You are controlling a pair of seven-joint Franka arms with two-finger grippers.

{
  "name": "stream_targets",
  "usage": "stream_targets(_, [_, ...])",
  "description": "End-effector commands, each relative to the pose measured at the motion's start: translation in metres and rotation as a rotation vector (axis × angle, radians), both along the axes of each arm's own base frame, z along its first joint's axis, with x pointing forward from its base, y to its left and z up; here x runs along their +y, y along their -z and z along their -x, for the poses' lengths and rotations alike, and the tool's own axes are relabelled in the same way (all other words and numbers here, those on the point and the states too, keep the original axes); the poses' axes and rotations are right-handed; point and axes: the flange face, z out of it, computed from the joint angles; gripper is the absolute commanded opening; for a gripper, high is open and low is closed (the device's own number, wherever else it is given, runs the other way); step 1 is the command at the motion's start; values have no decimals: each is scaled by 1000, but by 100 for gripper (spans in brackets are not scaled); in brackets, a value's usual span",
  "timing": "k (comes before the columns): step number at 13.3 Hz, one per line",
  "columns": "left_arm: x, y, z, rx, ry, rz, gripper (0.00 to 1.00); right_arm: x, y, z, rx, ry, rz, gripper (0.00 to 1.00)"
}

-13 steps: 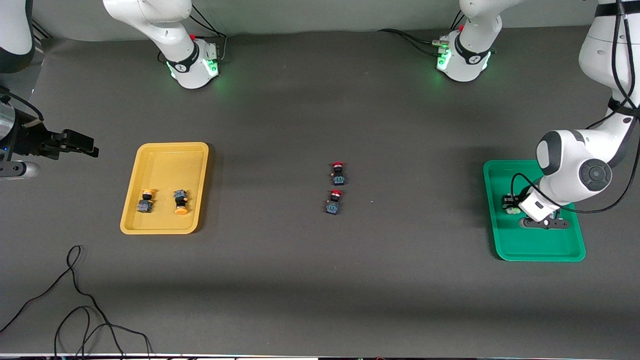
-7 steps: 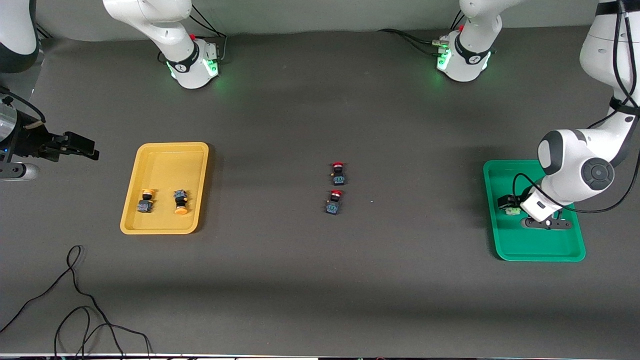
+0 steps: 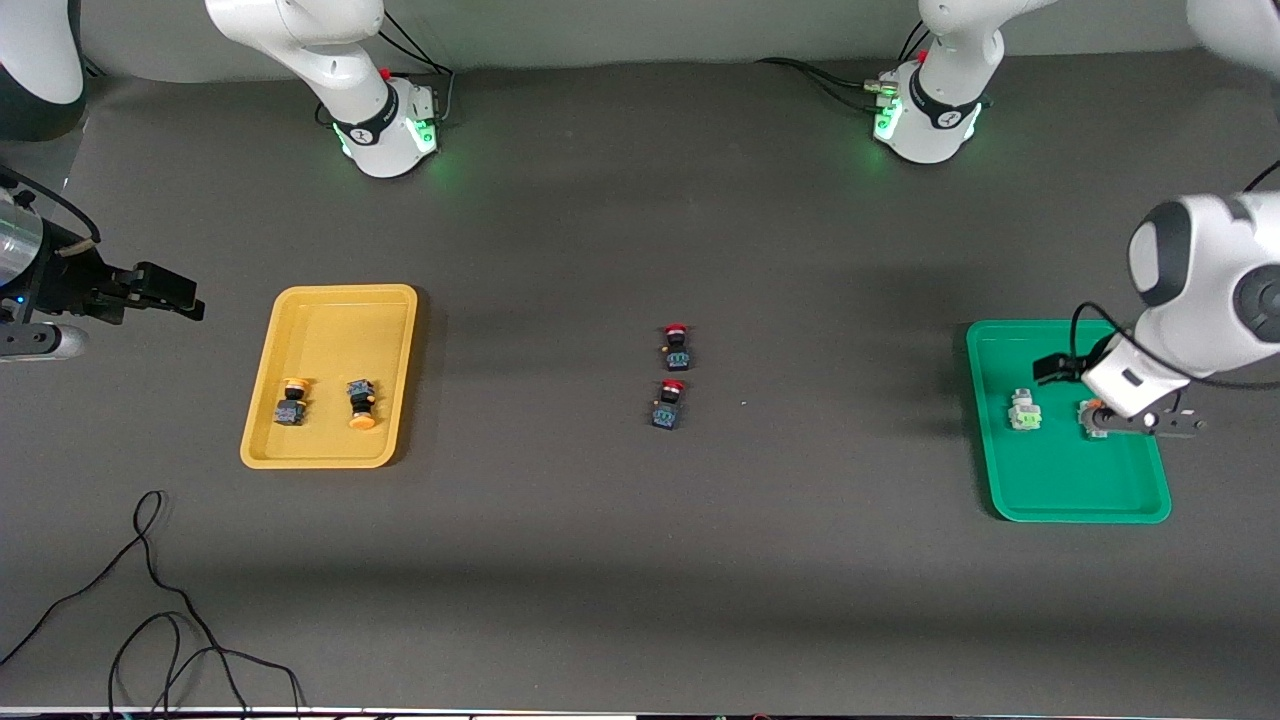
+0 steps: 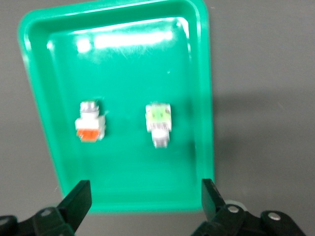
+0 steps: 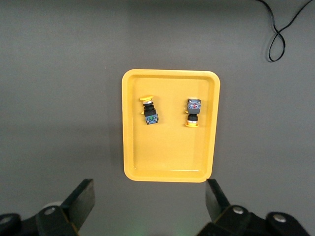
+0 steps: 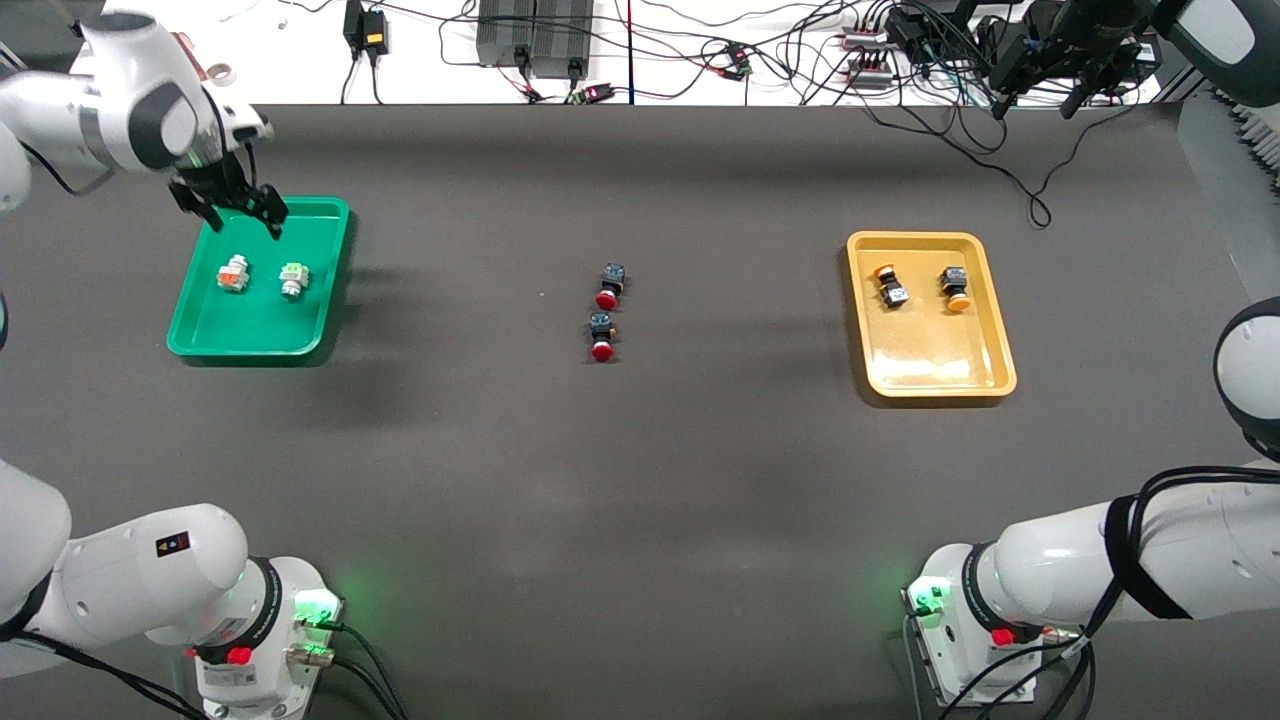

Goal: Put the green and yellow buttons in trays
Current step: 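Open the left gripper and lift it away from the green tray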

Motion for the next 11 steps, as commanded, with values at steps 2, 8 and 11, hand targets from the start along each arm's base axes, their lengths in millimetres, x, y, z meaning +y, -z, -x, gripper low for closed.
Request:
stream_targets(2, [-30,-102,8,70,18,-42,99,-2,-4,4,-4,27,11,100])
stream_targets(8, [-51,-212,13,121,-3,17,98,-5,-6,5,-4,31,12,100])
stream_targets(11, [-58,-216,20,153,-3,18,99,-5,-6,5,-4,31,12,100])
